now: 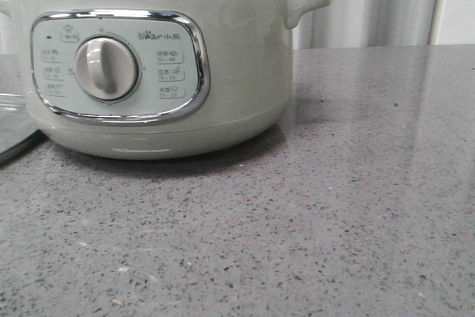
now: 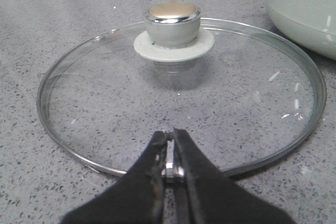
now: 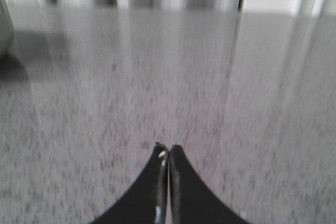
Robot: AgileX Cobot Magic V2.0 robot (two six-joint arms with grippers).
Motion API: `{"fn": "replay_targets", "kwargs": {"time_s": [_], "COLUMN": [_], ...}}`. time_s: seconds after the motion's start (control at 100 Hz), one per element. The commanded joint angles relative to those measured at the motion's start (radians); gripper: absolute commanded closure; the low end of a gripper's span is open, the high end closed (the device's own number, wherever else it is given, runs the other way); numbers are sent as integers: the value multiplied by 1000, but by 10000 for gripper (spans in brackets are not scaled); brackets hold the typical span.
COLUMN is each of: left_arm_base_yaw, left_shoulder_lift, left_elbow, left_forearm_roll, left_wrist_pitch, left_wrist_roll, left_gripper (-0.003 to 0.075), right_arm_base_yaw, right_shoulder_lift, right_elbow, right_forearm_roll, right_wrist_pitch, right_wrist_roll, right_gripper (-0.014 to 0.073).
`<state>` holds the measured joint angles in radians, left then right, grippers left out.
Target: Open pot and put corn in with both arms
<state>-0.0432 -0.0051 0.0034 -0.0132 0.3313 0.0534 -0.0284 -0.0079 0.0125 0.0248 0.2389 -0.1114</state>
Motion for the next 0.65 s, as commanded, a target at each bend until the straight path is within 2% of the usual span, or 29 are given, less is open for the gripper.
{"fn": "replay_targets", "kwargs": {"time_s": [0.0,0.04,0.64], "left_arm_base_yaw": [1,1,1], "left_shoulder_lift": [-33,-33,-33], "left_elbow": [6,6,6], "left_forearm_roll": [-10,-10,-10], "left_wrist_pitch": [-38,-38,-38], "left_wrist_roll": [-2,-2,-2], "left_gripper": [741,741,741], "right_arm_base_yaw": [-6,-6,-6], "right_shoulder_lift": [-23,-23,-23], "right_elbow": [19,19,19], "right_forearm_roll": [2,2,2], "right_wrist_pitch": [32,69,64], "right_wrist_roll": [-16,-16,-16], "right_gripper": [667,667,667]}}
